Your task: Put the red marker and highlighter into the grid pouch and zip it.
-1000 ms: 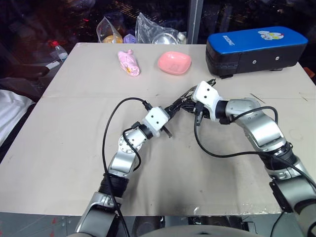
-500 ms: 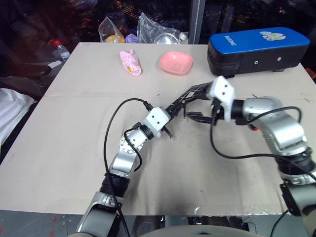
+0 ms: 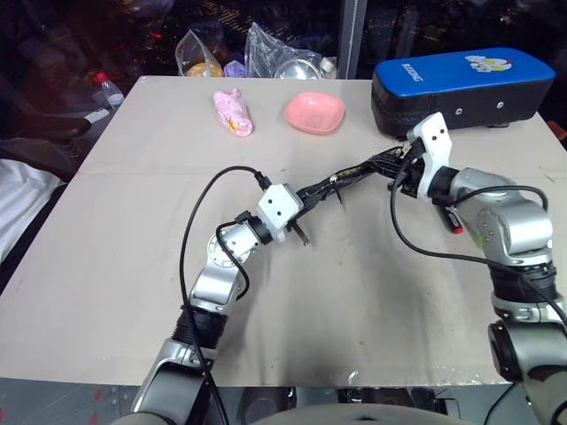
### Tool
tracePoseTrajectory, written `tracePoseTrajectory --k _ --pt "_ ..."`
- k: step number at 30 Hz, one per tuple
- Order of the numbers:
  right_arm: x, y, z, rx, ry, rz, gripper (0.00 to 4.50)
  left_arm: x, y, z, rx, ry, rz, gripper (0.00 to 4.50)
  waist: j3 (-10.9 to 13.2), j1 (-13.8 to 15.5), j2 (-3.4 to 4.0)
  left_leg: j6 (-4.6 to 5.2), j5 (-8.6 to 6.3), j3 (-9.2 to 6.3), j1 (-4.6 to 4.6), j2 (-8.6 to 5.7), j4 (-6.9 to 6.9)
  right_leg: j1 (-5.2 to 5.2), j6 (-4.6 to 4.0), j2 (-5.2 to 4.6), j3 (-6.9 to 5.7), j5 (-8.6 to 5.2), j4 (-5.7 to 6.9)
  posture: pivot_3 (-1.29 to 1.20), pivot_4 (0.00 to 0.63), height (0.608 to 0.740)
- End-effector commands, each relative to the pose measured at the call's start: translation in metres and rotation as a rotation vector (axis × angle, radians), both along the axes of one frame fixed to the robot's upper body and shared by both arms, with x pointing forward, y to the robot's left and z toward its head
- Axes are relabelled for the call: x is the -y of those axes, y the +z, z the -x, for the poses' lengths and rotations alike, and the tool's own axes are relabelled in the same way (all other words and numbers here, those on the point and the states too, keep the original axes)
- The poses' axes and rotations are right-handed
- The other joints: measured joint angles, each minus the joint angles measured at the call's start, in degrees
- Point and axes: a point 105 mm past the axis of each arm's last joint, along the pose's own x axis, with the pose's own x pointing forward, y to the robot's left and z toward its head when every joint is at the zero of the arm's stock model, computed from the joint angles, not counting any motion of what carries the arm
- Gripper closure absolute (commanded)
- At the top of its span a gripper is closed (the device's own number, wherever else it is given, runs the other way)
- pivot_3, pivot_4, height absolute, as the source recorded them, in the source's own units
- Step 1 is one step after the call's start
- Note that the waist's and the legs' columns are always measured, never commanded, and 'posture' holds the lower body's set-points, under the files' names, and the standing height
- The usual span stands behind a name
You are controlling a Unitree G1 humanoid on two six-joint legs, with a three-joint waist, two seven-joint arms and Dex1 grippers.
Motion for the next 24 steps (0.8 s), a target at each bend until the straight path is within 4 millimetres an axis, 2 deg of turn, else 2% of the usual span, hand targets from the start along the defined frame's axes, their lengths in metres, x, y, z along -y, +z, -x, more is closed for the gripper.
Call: tracePoseTrajectory --k 1,6,10,11,13,17,20,21,24 --pt "-0.002 0.002 -0.003 0.035 -0.003 0.028 4.46 0.006 0.021 0.007 0.072 -0.041 0.017 4.50 0.01 -0.03 0.01 0.00 0.00 0.00 0.00 0.00 0.00 0.00 0.00 0.00 0.00 0.00 0.00 0.00 0.150 0.738" --pt "-0.014 -0.008 -0.001 0.075 0.077 0.128 4.46 0.010 0.021 0.011 0.087 -0.070 -0.009 4.50 0.02 -0.09 0.03 0.00 0.00 -0.01 0.00 0.02 0.00 0.00 0.00 0.03 0.00 0.00 0.01 0.00 0.150 0.738" --pt "-0.038 -0.004 0.005 0.338 0.254 0.367 4.46 0.018 0.020 0.017 0.098 -0.118 -0.041 4.50 0.04 -0.14 0.06 0.00 0.00 -0.01 0.01 0.01 0.00 -0.01 0.00 0.06 0.00 0.00 0.00 0.00 0.150 0.738" --pt "-0.041 -0.003 0.006 0.417 0.290 0.432 4.24 0.018 0.019 0.017 0.097 -0.118 -0.041 4.50 0.05 -0.14 0.07 0.00 0.00 -0.01 0.01 0.01 0.00 0.00 0.00 0.06 0.01 0.00 0.00 0.00 0.150 0.738" --pt "-0.039 -0.007 0.003 0.466 0.311 0.524 3.63 0.017 0.018 0.016 0.090 -0.113 -0.042 4.50 0.05 -0.16 0.08 0.00 0.00 0.01 0.02 0.00 0.02 -0.01 0.01 0.06 0.02 0.00 0.00 0.00 0.150 0.738" --pt "-0.029 -0.001 0.002 0.593 0.323 0.641 1.77 0.015 0.014 0.009 0.080 -0.088 -0.055 4.50 0.06 0.05 0.08 0.00 0.00 -0.01 0.02 0.02 0.03 0.00 0.01 0.05 0.01 0.00 0.00 0.00 0.150 0.738" --pt "-0.020 0.008 0.008 0.627 0.302 0.631 0.18 0.014 0.010 0.005 0.073 -0.077 -0.059 4.50 0.08 0.07 0.11 -0.01 0.00 0.03 0.02 0.02 0.04 0.00 0.01 0.03 0.01 0.00 0.00 0.00 0.150 0.738" --pt "-0.015 0.012 0.009 0.616 0.275 0.603 0.03 0.013 0.009 0.004 0.070 -0.074 -0.060 4.50 0.08 0.08 0.11 -0.01 0.01 0.04 0.02 0.02 0.05 0.00 0.01 0.03 0.01 0.00 0.01 0.00 0.150 0.738" --pt "0.012 0.022 0.016 0.535 0.145 0.485 0.03 0.011 0.007 0.002 0.065 -0.063 -0.059 4.50 0.08 0.30 0.11 -0.01 0.01 0.01 0.01 0.04 0.05 0.00 0.01 0.00 0.00 0.00 0.01 0.00 0.150 0.738"
